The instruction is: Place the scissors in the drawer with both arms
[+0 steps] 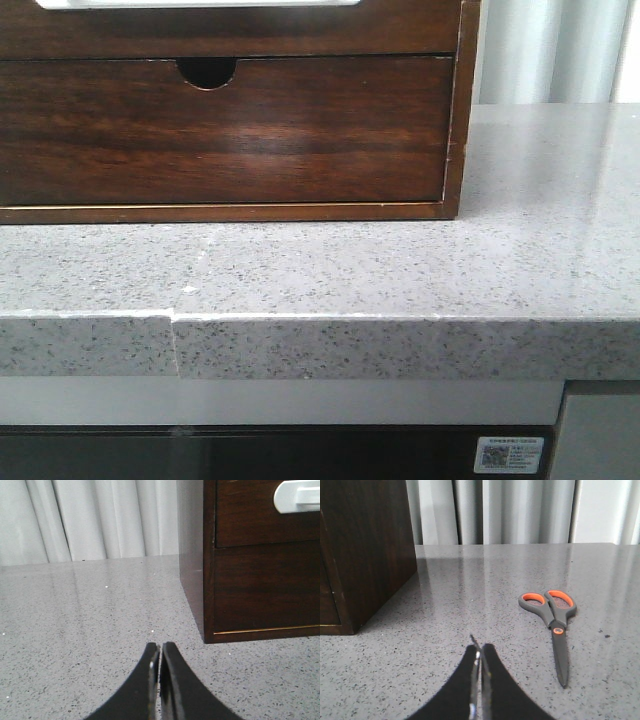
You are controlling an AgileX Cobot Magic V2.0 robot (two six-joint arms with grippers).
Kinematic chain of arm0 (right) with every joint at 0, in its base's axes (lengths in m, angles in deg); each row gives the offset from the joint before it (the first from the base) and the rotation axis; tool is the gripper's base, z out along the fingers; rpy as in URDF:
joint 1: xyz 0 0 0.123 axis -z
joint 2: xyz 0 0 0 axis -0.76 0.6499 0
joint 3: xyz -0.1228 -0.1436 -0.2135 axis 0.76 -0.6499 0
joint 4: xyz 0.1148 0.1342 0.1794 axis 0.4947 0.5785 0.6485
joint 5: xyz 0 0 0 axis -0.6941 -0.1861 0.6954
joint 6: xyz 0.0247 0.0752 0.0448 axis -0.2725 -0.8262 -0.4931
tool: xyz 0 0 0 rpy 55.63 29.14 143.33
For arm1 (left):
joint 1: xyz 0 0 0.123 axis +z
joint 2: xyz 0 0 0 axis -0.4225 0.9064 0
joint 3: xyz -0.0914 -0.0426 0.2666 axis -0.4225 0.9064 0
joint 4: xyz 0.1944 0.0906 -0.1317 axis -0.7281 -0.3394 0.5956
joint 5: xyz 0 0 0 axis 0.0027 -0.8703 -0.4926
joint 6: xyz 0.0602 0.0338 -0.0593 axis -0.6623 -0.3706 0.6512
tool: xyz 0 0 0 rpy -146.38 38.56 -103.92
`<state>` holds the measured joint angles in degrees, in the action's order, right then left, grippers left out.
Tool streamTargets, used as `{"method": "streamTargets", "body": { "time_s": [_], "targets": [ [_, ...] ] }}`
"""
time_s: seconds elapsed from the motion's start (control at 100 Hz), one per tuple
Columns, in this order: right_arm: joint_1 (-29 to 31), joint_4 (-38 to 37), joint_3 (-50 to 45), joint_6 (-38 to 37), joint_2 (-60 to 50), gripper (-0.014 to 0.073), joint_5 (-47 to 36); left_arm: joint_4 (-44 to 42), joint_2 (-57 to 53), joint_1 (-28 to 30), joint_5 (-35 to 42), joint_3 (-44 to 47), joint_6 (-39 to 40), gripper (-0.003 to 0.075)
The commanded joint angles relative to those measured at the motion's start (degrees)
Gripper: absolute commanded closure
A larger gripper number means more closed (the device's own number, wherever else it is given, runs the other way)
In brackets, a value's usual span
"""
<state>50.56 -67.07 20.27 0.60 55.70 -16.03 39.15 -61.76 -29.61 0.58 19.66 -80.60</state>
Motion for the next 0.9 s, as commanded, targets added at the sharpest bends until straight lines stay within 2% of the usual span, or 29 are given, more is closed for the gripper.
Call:
{"method": "streamTargets", "body": {
  "time_s": [0.0,0.45,0.71,0.89],
  "targets": [
    [0.23,-0.55,-0.93,0.15,-1.29,0.0662,-4.61,0.24,-1.71,0.15,4.98,2.13,0.54,0.0741],
    [0.23,-0.55,-0.93,0.15,-1.29,0.0662,-4.61,0.24,-1.71,0.15,4.98,2.13,0.54,0.0741],
    [0.23,-0.55,-0.93,0.15,-1.29,0.0662,-4.61,0.24,-1.71,0.15,7.91,2.02,0.54,0.0741],
    [0.23,-0.68,-0.57,0.15,-1.29,0.0662,-5.53,5.49,-1.71,0.15,9.89,1.25,0.54,0.0741]
  ]
}}
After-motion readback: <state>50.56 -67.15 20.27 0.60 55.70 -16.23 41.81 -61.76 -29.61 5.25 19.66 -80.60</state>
